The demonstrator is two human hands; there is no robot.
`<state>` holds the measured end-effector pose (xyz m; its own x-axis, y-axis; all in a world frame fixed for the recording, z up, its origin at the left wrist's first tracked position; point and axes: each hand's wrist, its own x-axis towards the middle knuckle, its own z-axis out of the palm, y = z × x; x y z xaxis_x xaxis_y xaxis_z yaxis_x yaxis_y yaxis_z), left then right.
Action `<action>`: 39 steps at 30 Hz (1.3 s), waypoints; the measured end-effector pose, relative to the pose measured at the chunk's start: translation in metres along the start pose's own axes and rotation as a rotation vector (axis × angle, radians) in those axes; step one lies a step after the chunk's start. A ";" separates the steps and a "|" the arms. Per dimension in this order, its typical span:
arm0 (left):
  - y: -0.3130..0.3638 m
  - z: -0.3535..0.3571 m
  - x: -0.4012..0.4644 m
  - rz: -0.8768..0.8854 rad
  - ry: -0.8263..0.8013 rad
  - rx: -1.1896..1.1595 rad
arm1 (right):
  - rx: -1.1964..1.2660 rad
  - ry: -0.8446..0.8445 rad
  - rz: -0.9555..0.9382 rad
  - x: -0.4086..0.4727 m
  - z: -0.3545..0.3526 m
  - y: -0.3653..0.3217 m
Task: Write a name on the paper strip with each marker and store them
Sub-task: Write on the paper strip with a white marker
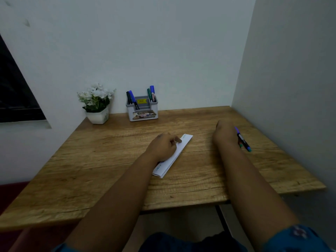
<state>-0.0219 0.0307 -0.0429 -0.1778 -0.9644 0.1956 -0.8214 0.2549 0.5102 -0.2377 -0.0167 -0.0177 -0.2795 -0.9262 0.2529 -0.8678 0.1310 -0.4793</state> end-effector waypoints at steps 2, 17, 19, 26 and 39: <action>0.000 0.001 -0.001 0.023 0.034 -0.011 | 0.017 0.009 -0.001 -0.001 0.000 0.000; 0.001 0.010 0.001 0.171 0.036 0.075 | -0.050 -0.174 0.007 0.001 0.000 -0.006; 0.002 0.012 0.001 0.179 0.049 0.048 | -0.058 -0.230 -0.061 -0.002 0.001 -0.010; 0.010 0.014 -0.004 0.194 0.199 -0.001 | 0.147 -0.341 -0.444 -0.022 0.000 -0.024; 0.000 0.020 0.002 0.198 0.086 0.052 | -0.226 -0.265 -0.763 -0.041 0.014 -0.043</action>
<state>-0.0327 0.0269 -0.0590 -0.2934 -0.8857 0.3598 -0.8022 0.4328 0.4113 -0.1829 0.0102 -0.0195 0.4993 -0.8379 0.2204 -0.8488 -0.5241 -0.0696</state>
